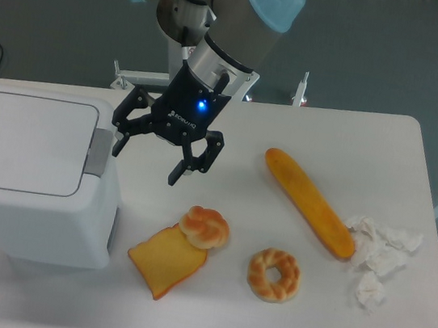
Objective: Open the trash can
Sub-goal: 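Lower the gripper onto the trash can lid's raised edge, then push the gripper against the lid edge to flip the lid open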
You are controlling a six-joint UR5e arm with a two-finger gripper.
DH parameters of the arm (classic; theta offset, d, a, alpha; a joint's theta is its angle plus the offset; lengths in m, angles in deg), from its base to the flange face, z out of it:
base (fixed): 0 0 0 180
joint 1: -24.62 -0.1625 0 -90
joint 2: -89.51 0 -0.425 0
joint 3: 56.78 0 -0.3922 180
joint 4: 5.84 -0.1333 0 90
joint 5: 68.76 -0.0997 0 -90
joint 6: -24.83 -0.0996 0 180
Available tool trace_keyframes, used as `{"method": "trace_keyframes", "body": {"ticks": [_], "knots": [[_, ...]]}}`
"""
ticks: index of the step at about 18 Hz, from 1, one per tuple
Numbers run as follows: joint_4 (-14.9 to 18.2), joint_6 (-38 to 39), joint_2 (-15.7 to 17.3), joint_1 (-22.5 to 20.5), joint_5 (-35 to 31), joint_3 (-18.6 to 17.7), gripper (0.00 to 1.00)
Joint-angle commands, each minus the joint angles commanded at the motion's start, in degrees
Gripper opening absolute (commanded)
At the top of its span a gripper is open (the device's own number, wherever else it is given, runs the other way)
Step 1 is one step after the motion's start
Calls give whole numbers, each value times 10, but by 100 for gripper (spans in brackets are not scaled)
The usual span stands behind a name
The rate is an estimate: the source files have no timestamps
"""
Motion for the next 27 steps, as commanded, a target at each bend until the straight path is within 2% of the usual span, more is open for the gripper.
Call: {"method": "trace_keyframes", "body": {"ticks": [27], "knots": [[0,0,-10,10,0,-4,100]]}}
